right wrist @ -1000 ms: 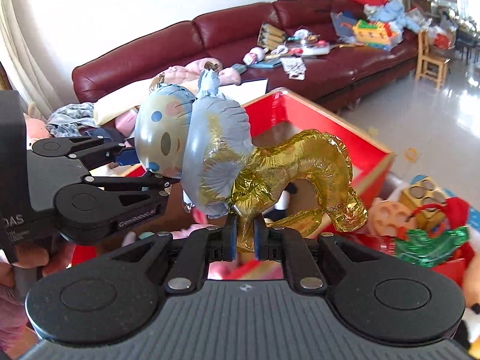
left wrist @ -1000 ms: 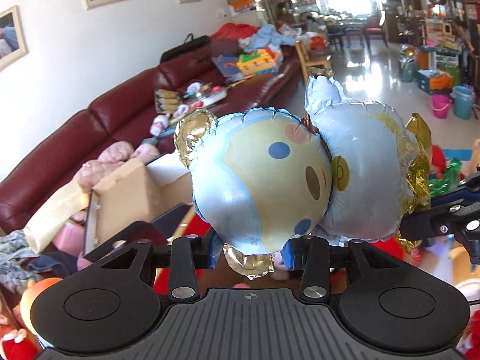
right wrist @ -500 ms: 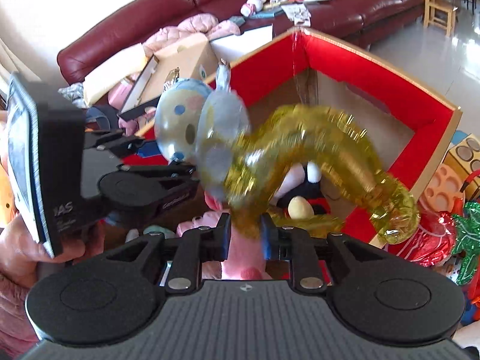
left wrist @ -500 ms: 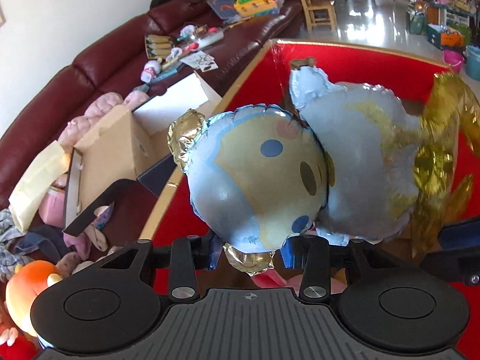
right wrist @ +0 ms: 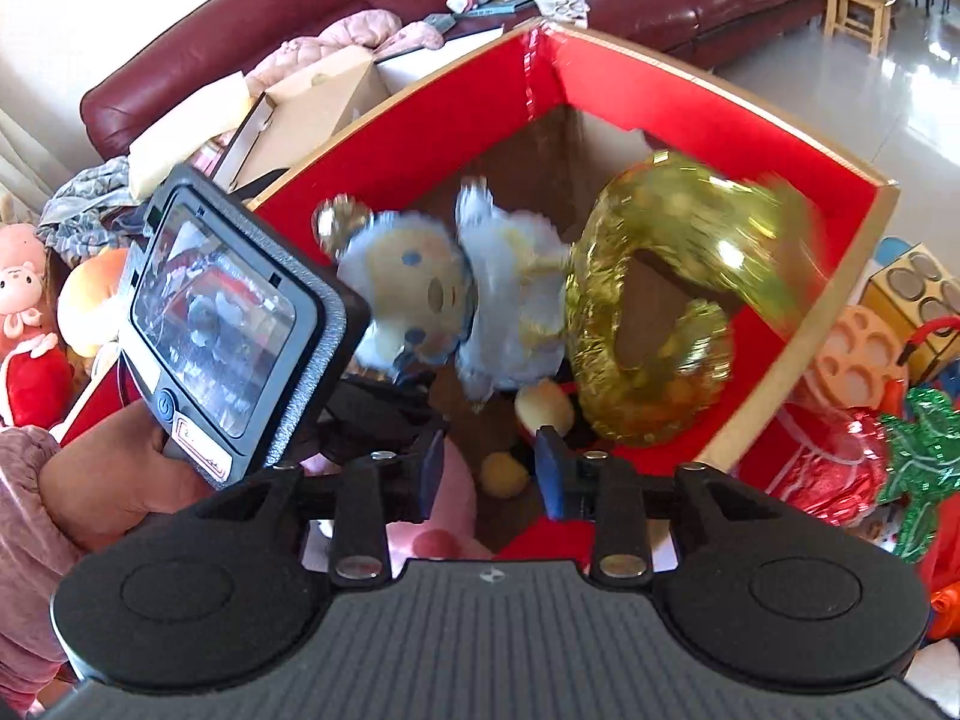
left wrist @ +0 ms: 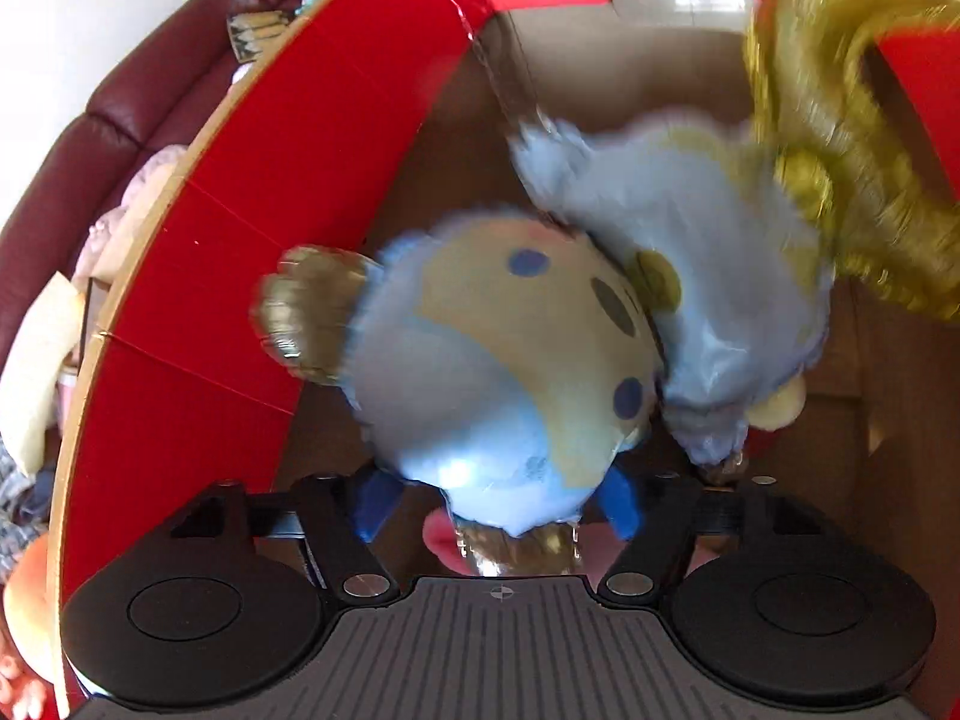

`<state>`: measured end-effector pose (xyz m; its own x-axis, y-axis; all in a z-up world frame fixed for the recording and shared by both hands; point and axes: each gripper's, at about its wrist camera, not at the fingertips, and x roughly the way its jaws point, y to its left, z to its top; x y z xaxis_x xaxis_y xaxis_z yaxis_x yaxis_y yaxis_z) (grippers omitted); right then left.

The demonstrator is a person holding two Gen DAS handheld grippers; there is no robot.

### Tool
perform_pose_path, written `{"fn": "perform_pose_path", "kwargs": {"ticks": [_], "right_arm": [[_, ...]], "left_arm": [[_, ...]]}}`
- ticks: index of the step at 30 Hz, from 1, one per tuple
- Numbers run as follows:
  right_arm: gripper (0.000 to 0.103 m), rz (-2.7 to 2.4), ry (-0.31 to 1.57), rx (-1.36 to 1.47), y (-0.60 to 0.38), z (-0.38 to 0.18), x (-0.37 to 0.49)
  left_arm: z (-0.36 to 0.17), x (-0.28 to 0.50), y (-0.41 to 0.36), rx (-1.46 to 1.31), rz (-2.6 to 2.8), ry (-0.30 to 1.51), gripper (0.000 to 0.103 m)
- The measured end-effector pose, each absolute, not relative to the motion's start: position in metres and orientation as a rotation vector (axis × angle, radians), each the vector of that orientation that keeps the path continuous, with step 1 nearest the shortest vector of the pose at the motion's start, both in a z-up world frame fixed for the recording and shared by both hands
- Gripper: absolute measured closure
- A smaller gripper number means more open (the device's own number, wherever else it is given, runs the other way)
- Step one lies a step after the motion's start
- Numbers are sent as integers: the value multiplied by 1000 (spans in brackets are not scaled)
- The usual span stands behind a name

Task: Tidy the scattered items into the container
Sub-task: 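Carry both balloons over the red box and open both grippers, then move both grippers back from the box to the toy pile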

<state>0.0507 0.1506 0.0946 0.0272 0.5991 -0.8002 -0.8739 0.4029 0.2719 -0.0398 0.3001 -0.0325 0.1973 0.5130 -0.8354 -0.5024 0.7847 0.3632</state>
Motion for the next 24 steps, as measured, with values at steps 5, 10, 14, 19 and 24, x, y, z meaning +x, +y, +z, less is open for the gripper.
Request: {"fn": "perform_pose_path", "kwargs": {"ticks": [5,10,14,19,24], "right_arm": [[60,1148,1010,-310,144,95,60],[59,1158,1006,-296,137,95,62],[54,1173,994,-291,133,98,62],[47,1175,977,-288,129,102,63],[46,1178,973,-276,128,105,62]], "left_arm": [[-5,-45,286,40,722,1078,13],[7,-46,273,30,706,1041,12],[9,-43,264,32,689,1034,12],[16,-36,256,42,677,1028,11],[19,-36,255,42,678,1025,11]]}}
